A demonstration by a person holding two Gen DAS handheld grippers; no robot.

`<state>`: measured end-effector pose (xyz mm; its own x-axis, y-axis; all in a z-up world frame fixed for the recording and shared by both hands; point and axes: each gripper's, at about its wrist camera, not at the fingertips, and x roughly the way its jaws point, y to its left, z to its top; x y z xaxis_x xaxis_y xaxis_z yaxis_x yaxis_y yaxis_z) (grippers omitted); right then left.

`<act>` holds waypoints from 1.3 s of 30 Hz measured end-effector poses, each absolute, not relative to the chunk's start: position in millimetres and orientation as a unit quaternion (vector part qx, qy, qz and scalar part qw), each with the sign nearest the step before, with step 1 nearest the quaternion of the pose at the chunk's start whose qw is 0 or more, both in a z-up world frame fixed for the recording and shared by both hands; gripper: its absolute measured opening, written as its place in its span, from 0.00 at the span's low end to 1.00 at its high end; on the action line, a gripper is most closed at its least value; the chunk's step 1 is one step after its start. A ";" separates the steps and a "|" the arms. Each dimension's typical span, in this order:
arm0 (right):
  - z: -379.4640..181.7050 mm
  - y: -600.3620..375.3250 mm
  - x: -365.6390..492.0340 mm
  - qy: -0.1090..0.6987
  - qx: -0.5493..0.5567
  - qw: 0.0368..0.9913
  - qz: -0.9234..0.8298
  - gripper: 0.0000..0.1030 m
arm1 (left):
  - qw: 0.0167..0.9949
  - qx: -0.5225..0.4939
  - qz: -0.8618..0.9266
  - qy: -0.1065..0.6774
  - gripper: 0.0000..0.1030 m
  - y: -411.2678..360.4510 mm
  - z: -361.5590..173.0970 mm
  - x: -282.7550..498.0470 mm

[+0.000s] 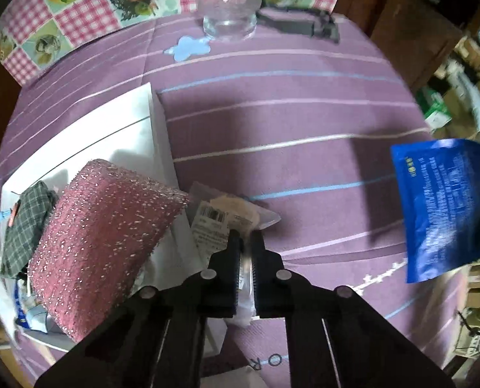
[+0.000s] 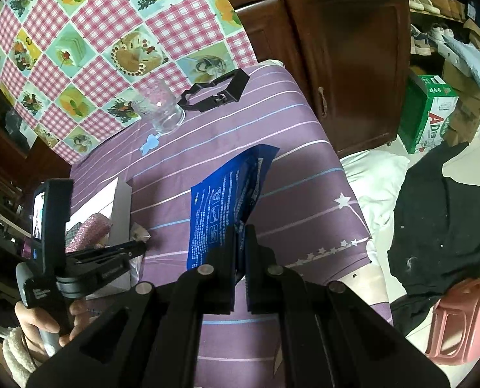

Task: Organize soft objects
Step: 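Carry the blue packet and clear packet over the box with both tools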

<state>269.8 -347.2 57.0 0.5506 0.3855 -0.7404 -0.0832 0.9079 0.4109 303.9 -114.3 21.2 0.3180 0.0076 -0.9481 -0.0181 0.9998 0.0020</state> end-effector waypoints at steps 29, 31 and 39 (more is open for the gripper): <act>126.5 -251.5 221.9 0.391 0.144 0.870 0.264 0.05 | 0.903 -0.084 -0.024 0.421 0.04 -30.7 158.1 183.3; 128.2 -236.4 223.3 0.394 0.141 0.865 0.275 0.05 | 0.905 -0.085 -0.011 0.416 0.04 -14.4 160.3 178.7; 130.0 -183.2 232.1 0.398 0.127 0.856 0.303 0.05 | 0.904 -0.087 0.056 0.415 0.04 41.2 153.7 166.9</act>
<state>232.1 -183.2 130.0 0.4990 0.6210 -0.6045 -0.4185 0.7835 0.4594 166.9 41.2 153.7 0.6485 0.0290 -0.7607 -0.1735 0.9786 -0.1106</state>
